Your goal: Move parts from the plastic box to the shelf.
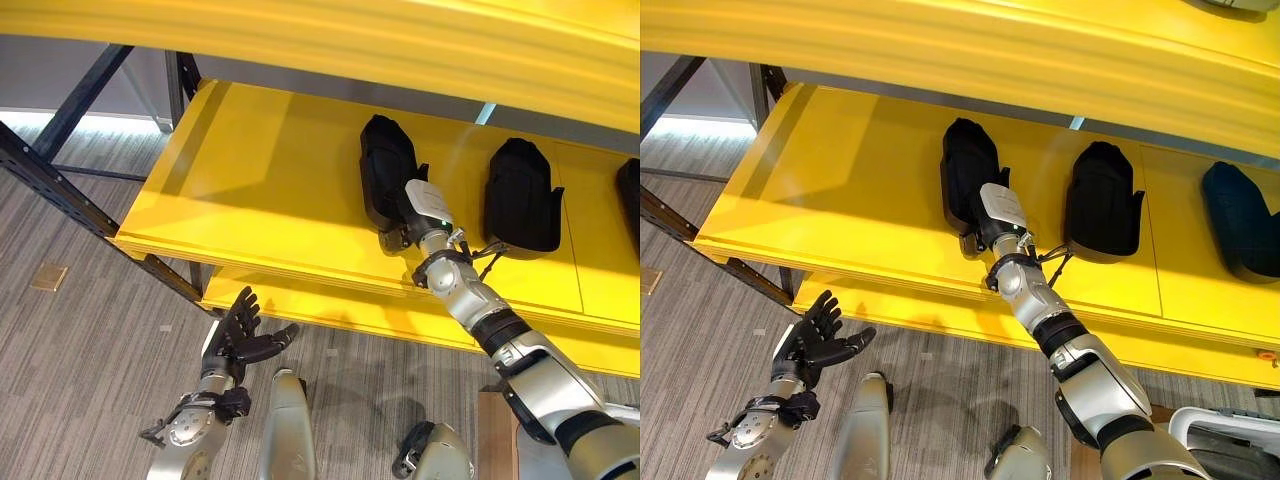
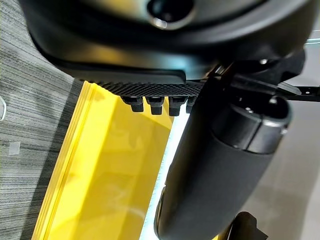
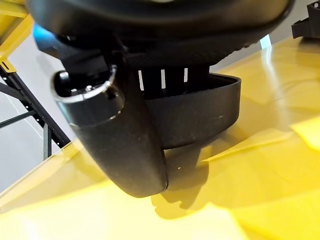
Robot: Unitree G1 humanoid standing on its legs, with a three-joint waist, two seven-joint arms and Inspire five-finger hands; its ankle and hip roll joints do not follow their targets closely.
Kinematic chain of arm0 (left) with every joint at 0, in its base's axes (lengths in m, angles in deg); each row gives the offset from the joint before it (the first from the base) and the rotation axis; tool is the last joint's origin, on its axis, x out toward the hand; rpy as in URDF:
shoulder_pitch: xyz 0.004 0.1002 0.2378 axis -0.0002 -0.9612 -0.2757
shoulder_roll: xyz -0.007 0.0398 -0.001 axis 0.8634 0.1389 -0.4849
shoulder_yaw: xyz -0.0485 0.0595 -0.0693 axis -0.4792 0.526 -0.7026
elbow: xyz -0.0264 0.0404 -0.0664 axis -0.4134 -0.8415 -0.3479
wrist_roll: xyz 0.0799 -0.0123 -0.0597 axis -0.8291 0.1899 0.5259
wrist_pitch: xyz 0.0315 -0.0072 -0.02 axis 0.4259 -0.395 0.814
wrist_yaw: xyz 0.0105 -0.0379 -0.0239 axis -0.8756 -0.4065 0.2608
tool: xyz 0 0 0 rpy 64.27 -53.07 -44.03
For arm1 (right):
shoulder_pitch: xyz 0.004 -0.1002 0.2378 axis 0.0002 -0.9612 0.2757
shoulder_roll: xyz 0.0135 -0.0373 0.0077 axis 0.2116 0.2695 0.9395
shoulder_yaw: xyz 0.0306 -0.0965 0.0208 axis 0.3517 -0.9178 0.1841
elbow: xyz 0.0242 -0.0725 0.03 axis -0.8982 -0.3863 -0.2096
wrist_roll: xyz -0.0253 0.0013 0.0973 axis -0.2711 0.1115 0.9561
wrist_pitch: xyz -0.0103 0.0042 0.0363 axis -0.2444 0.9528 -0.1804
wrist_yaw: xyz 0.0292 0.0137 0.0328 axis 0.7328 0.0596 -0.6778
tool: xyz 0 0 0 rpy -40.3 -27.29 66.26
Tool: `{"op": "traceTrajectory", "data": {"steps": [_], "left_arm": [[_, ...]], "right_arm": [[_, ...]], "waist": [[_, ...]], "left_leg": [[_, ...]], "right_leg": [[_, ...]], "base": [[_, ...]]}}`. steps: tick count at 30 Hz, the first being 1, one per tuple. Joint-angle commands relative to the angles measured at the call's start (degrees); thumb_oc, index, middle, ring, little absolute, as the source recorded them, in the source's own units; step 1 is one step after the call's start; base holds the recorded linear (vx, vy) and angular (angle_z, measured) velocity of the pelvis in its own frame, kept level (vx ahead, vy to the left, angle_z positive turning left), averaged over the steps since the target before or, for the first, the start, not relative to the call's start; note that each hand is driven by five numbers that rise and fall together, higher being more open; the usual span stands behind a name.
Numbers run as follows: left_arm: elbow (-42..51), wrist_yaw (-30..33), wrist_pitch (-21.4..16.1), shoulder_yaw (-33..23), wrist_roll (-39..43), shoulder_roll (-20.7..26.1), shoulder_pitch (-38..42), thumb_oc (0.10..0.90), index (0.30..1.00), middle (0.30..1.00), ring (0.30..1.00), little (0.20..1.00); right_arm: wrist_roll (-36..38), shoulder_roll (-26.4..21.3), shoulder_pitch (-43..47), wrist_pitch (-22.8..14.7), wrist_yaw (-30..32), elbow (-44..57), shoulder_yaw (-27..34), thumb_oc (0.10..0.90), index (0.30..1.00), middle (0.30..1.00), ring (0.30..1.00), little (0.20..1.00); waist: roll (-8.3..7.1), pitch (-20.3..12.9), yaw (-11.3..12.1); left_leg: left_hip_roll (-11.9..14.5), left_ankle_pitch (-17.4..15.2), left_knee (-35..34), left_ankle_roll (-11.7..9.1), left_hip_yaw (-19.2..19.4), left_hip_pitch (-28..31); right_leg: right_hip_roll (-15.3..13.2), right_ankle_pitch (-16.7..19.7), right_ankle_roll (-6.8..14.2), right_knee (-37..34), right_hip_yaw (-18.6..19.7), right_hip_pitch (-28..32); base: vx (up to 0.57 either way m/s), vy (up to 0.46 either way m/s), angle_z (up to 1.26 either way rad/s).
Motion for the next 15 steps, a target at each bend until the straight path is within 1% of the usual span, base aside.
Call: {"op": "traceTrajectory", "data": {"steps": [1,4,7,15], "left_arm": [[5.3,-0.6,-4.8,1.1,0.1,3.4,2.8,0.900,1.000,1.000,1.000,1.000],[5.3,-0.5,-4.6,1.1,-0.1,3.6,2.9,0.900,1.000,1.000,1.000,1.000],[5.3,-0.4,-4.5,1.2,-0.2,3.5,3.0,0.900,1.000,1.000,1.000,1.000],[5.4,-0.5,-4.6,1.0,-0.2,3.7,3.0,0.900,1.000,1.000,1.000,1.000]], "right_arm": [[4.3,1.7,1.6,-1.3,-1.2,-0.5,2.7,0.900,1.000,1.000,1.000,1.000],[7.5,2.3,1.4,-1.7,-1.3,0.8,3.9,0.900,1.000,1.000,1.000,1.000],[9.1,2.3,1.2,-2.3,-1.1,3.0,4.4,0.900,1.000,1.000,1.000,1.000],[8.9,1.0,0.8,-3.1,-1.5,8.6,4.4,0.900,1.000,1.000,1.000,1.000]], "waist": [[1.37,0.2,1.0],[1.36,0.4,0.9],[1.35,0.6,0.9],[1.10,0.7,1.0]], "left_leg": [[2.1,-2.7,1.1,1.5,1.9,0.7],[2.0,-2.7,1.3,1.5,1.8,0.5],[2.0,-2.7,1.5,1.5,1.7,0.4],[2.0,-2.4,1.1,1.4,1.6,0.2]], "right_leg": [[1.3,-0.6,-2.1,2.5,0.5,-0.1],[1.4,-0.6,-2.1,2.6,0.6,-0.2],[1.4,-0.8,-2.2,2.9,0.5,-0.4],[1.5,-0.8,-2.3,2.8,0.4,-0.5]], "base": [[0.00,0.000,0.00],[0.00,0.000,0.00],[0.00,0.000,0.00],[0.00,0.000,0.00]]}}
